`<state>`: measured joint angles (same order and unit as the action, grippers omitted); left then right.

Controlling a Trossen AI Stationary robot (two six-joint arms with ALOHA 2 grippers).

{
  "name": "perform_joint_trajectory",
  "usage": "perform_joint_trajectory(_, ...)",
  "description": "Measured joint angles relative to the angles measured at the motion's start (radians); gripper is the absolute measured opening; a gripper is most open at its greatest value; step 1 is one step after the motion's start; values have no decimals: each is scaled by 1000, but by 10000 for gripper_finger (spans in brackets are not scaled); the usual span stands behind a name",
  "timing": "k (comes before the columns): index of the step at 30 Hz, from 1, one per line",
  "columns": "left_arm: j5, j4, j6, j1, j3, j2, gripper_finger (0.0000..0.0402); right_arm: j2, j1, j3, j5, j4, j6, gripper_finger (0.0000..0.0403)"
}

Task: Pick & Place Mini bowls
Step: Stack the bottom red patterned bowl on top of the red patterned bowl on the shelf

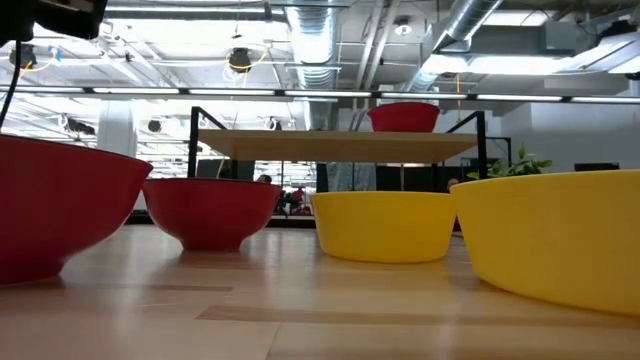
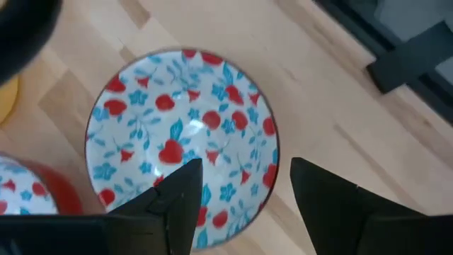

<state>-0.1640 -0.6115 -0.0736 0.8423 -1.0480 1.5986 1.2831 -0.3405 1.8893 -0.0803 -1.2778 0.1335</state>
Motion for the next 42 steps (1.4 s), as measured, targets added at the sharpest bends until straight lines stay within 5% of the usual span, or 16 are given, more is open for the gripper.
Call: perform_joint_trajectory(42,15,101,12,-4,63,92,209,0,0,0,2,0,-1,133)
